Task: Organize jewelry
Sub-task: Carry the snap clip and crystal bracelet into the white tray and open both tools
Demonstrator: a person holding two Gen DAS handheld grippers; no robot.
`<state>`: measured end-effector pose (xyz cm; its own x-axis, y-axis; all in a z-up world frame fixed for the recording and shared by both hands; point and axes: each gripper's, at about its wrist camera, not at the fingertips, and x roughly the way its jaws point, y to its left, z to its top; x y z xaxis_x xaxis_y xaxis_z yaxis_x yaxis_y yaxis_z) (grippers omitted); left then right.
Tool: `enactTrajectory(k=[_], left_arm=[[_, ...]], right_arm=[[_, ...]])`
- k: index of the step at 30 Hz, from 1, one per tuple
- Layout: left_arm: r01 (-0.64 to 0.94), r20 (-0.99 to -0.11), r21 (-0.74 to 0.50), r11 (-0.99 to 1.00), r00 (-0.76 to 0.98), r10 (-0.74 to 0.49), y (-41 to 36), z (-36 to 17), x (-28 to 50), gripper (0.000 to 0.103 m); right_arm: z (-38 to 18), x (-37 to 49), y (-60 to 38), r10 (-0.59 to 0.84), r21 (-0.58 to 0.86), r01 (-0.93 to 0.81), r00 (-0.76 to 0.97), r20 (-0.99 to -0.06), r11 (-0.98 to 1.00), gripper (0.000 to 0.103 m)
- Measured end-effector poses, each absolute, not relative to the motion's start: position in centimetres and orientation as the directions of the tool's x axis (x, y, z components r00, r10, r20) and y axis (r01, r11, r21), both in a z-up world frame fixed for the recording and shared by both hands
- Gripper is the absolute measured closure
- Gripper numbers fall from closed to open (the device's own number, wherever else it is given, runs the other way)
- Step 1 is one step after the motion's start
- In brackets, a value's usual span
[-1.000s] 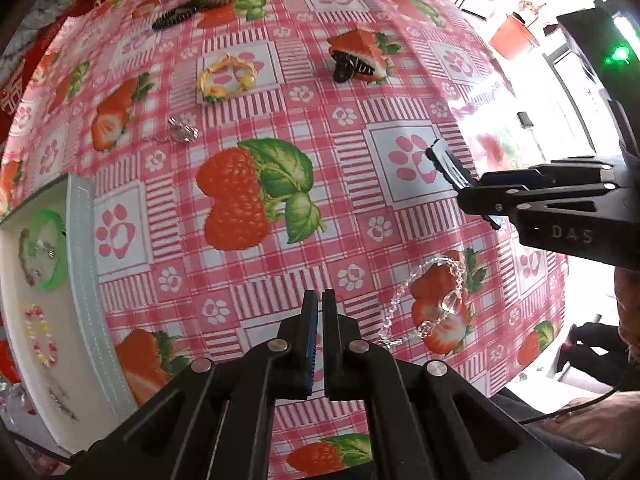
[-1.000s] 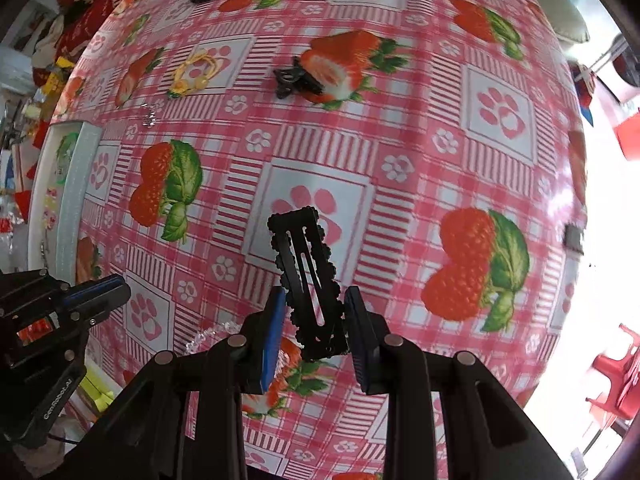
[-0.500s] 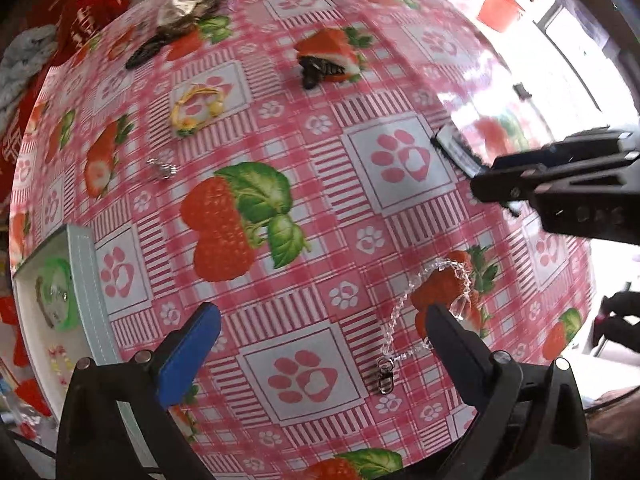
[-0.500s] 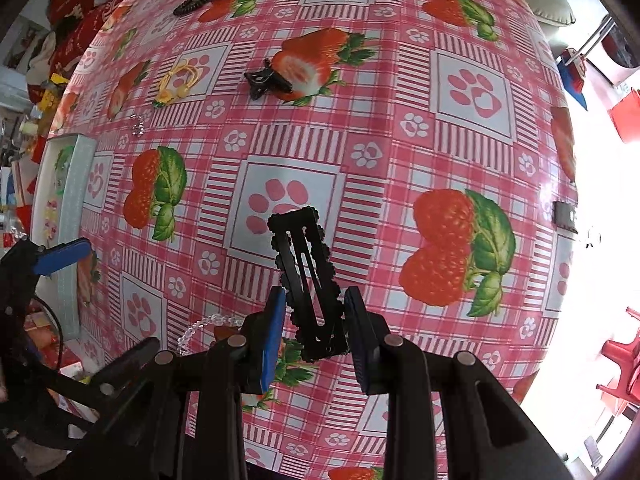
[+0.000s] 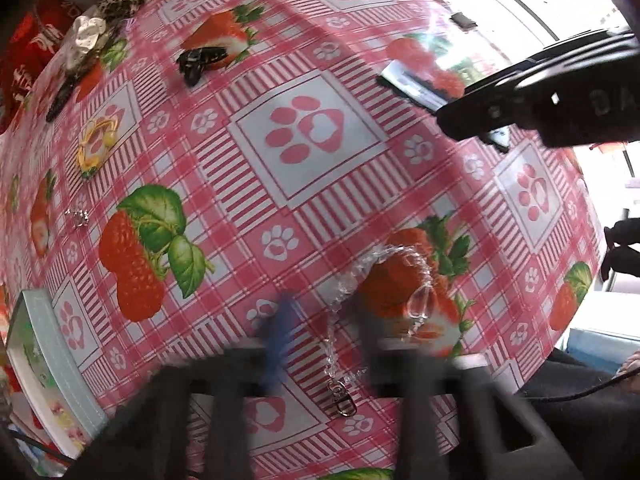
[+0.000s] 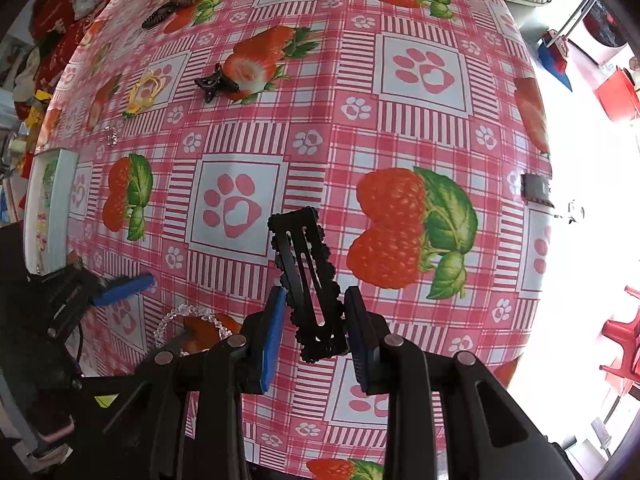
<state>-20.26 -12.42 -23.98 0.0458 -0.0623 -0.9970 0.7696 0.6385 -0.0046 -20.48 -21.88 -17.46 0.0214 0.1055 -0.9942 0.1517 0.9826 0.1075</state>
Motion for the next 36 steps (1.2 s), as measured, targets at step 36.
enactTrajectory(k=[36], left_arm=[[0.196, -0.901, -0.241, 0.951, 0.319, -0.294, 15.4, -3.3, -17.3, 0.093]], right_arm=[[-11.6, -11.4, -4.1, 0.195, 0.171, -0.197, 0.109, -0.975, 0.965, 0.07]])
